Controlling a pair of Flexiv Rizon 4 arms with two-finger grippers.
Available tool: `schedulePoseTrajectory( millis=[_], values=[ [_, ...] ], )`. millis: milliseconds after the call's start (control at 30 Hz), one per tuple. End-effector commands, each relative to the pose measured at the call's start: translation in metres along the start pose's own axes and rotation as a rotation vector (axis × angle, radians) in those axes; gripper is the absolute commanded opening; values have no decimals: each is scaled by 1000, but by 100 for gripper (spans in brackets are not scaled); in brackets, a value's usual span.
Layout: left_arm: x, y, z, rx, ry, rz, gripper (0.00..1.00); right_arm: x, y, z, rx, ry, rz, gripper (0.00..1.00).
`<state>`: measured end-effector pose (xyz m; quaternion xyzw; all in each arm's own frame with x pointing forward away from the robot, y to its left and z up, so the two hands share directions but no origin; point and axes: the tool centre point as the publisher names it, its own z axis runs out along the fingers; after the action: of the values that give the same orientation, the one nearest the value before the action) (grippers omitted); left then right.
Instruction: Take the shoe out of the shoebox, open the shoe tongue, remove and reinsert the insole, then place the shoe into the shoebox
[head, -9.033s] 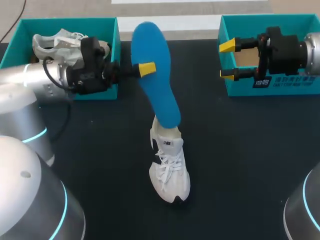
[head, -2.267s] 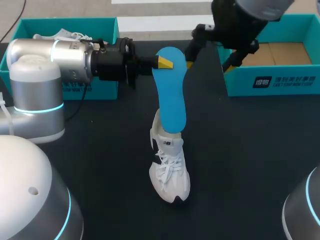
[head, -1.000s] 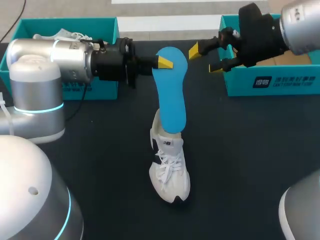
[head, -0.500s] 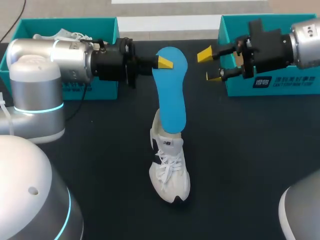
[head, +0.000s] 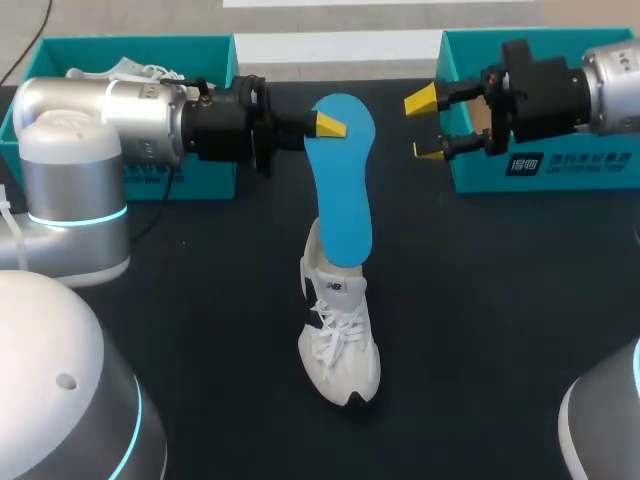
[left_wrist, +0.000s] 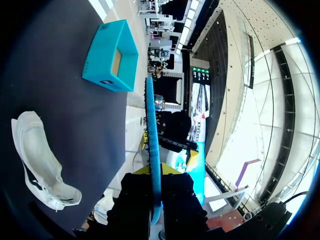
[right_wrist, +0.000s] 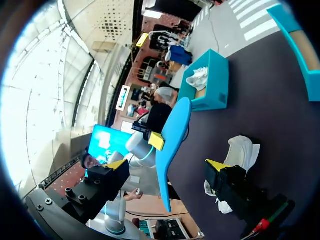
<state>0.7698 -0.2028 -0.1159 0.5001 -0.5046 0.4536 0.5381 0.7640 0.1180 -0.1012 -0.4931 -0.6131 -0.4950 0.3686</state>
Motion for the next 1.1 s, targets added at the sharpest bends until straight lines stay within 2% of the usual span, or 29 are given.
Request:
schedulePoseTrajectory(
  millis=[33, 300, 900, 967, 1067, 1100],
  values=[
    [0, 1, 0, 0, -2, 0, 0, -8, 7, 7, 11, 44, 2, 100],
    [0, 1, 0, 0, -2, 0, 0, -16, 3, 9, 32, 77, 26, 100],
    [0, 1, 0, 0, -2, 0, 0, -19, 4, 1, 4, 83, 47, 100],
    [14, 1, -1, -68, 50, 105, 0, -19, 4, 1, 4, 83, 47, 100],
    [23, -1, -2, -62, 48, 307, 0, -19, 4, 1, 4, 83, 47, 100],
    [27, -2, -2, -65, 89, 344, 0, -19, 4, 1, 4, 83, 47, 100]
  ],
)
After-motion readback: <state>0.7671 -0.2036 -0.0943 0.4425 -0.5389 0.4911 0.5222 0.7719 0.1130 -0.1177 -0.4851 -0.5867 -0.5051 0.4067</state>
